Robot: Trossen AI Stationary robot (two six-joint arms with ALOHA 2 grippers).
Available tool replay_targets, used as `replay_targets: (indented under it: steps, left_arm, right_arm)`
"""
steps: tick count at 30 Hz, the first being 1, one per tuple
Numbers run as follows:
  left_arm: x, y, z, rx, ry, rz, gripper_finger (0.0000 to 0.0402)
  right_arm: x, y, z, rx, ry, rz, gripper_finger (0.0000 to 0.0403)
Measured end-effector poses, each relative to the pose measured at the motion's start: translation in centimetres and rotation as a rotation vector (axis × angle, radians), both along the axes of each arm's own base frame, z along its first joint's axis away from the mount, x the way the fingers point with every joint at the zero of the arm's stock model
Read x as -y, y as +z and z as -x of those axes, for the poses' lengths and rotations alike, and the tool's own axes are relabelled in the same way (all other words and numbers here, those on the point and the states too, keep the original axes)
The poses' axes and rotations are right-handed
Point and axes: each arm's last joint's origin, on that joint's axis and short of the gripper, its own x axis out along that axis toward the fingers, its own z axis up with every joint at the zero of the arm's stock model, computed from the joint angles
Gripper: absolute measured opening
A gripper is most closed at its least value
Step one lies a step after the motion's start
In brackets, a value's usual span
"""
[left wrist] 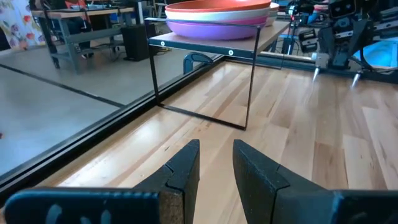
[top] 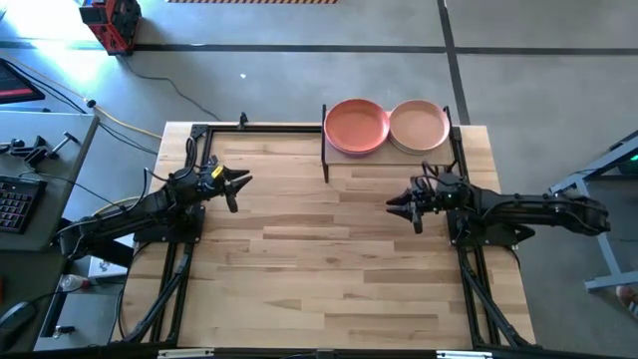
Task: Place and stack plates onto a shelf
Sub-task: Return to Home Position
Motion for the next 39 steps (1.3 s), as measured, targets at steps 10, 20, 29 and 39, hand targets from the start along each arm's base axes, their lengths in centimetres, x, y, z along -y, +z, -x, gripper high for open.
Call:
replay_targets:
  steps: [10, 20, 29, 39]
  left_arm:
    - [0.0, 0.0, 0.0, 0.000, 0.000, 0.000, 0.0086]
    - [0.0, 0.0, 0.0, 0.003, -0.003, -0.002, 0.0086]
    - [1.2, 1.2, 0.3, 0.126, -0.095, -0.054, 0.0086]
    - [2.4, 1.5, 0.2, 0.172, -0.213, -0.061, 0.0086]
  right_arm:
    - [-0.4, -0.5, 0.1, -0.053, 0.008, -0.083, 0.0114]
    - [-0.4, -0.6, 0.1, -0.062, -0.007, -0.126, 0.0114]
    - [-0.5, 0.0, 0.6, -0.017, -0.005, -0.114, 0.0114]
    - [-1.0, 2.4, 2.6, 0.216, 0.008, -0.054, 0.0114]
